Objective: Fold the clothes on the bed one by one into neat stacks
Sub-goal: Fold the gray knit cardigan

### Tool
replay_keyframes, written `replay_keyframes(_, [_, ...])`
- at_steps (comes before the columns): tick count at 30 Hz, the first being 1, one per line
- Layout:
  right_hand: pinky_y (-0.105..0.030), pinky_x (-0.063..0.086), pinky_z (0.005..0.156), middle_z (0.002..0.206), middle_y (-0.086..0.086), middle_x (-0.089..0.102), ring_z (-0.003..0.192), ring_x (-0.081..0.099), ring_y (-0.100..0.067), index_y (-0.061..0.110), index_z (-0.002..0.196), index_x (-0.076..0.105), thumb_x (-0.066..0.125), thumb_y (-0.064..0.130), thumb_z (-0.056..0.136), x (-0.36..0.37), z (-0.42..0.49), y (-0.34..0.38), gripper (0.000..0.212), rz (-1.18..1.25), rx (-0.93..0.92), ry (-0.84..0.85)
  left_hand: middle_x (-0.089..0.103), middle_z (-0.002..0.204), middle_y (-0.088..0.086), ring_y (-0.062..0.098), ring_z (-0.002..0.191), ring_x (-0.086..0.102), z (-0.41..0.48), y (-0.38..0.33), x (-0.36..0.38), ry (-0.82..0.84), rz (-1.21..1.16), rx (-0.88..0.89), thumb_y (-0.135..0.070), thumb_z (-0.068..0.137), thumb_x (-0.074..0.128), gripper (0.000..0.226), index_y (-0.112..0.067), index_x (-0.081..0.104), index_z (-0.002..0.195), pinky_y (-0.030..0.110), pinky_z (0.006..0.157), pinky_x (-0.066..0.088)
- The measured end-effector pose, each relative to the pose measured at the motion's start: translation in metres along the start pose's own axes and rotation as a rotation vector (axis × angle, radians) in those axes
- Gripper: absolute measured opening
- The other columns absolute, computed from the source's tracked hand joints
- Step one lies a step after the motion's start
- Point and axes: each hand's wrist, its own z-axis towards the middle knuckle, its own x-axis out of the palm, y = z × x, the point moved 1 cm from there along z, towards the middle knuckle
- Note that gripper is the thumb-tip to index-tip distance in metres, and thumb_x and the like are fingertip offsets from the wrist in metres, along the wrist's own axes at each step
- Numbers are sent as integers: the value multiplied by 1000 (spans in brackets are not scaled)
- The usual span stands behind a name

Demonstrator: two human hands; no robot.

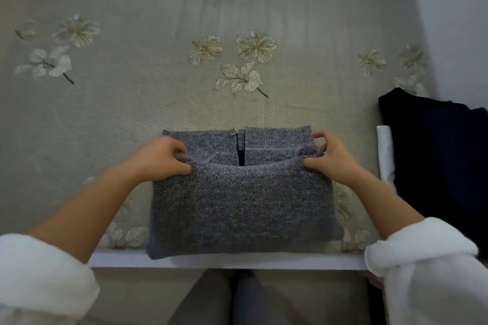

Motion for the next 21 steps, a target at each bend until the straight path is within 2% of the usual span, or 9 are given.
replay_keyframes(3, [-29,45,63,99,0,53,82,57,-15,30,118,44,76,26,79,12,29,-3,50,139,27,-200,59,81,-1,13,70,54,33,16,-3,-261,-309,-115,-28,70,82,30,-23,65,94,27,56,39])
replay_keyframes(5, [-35,49,75,109,-6,59,93,59,-22,22,120,50,76,29,81,25,46,-12,48,255,109,-272,56,99,0,16,86,55,51,25,6,-343,-574,-196,-28,69,84,45,-26,58,106,27,69,42])
replay_keyframes(7, [-36,48,81,114,-10,61,99,60,-23,15,125,51,75,36,80,39,56,-27,56,325,218,-230,52,119,7,22,104,54,61,35,27,-344,-793,-295,-33,72,81,65,-23,47,126,34,83,44])
replay_keyframes(10, [-31,42,82,120,-7,56,103,54,-19,9,132,47,77,43,76,60,57,-48,72,256,340,-56,44,140,12,24,118,49,61,45,67,-178,-861,-509,-37,74,79,90,-16,27,145,40,95,43])
replay_keyframes(11, [-29,40,83,120,-6,54,103,52,-19,7,134,46,78,41,76,66,57,-54,74,206,357,-19,44,141,13,27,120,49,60,48,80,-118,-870,-554,-34,75,79,90,-13,28,146,41,98,43])
replay_keyframes(13, [-28,38,81,119,-9,57,97,52,-20,3,131,49,76,33,80,71,57,-62,65,125,340,-21,50,136,17,33,120,51,60,52,96,-98,-810,-557,-23,81,75,74,-7,37,142,39,96,43])
replay_keyframes(16, [-33,43,84,110,-10,61,103,58,-28,0,123,56,71,29,86,62,65,-61,49,114,287,-80,58,123,23,35,111,56,69,57,90,-214,-684,-479,-15,92,61,42,1,51,130,38,90,42])
replay_keyframes(19, [-39,48,88,104,-7,63,98,59,-24,3,115,60,68,31,88,44,77,-54,39,165,218,-194,62,114,17,28,104,58,81,61,72,-390,-646,-423,-21,96,55,34,-2,56,125,38,88,43])
replay_keyframes(21, [-35,49,77,95,-5,63,91,58,-22,7,107,61,64,33,90,35,88,-46,31,180,168,-292,63,110,10,22,99,57,93,62,63,-495,-649,-429,-26,95,56,34,-6,58,123,36,87,43])
